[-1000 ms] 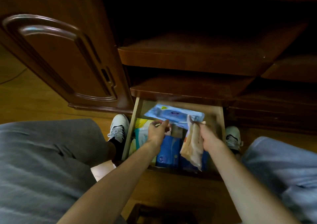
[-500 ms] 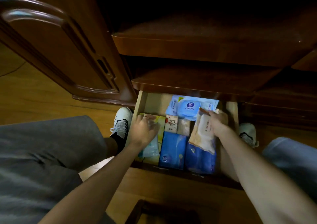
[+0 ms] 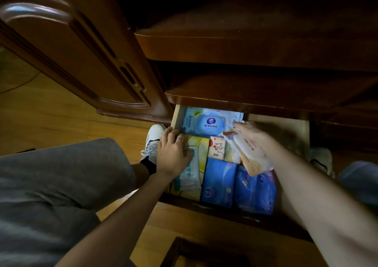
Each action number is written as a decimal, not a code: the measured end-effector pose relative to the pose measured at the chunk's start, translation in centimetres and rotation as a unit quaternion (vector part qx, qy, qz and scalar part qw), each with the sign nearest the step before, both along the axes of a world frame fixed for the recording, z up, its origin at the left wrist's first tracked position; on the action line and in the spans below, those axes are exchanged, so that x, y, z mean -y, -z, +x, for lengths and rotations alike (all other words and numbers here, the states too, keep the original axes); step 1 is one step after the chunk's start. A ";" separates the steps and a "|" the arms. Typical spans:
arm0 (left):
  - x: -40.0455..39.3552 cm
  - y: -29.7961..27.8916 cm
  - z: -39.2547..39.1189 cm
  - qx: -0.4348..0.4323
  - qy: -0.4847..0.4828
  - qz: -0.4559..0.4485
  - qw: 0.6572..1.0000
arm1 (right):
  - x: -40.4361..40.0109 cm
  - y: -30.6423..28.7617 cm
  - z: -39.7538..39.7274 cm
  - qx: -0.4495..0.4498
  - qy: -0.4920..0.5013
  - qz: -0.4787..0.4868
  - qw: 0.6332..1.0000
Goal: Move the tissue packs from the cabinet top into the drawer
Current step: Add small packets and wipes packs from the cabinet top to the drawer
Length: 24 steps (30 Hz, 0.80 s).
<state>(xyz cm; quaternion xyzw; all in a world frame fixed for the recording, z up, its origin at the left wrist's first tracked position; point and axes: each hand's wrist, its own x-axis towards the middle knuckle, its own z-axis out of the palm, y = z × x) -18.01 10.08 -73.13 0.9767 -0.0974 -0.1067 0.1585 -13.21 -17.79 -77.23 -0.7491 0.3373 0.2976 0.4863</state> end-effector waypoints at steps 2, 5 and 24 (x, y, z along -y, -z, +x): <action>-0.1 -0.1 0.0 0.006 -0.001 0.004 1.000 | 0.2 -0.5 0.0 0.007 0.010 -0.068 0.998; 0.7 -0.8 -0.1 0.073 -0.017 -0.008 0.997 | 0.6 -1.4 -0.3 0.070 0.087 -0.116 0.987; 3.8 -4.6 1.4 -0.199 -0.308 -0.450 0.814 | 1.3 -6.3 -6.9 0.084 0.036 0.271 0.958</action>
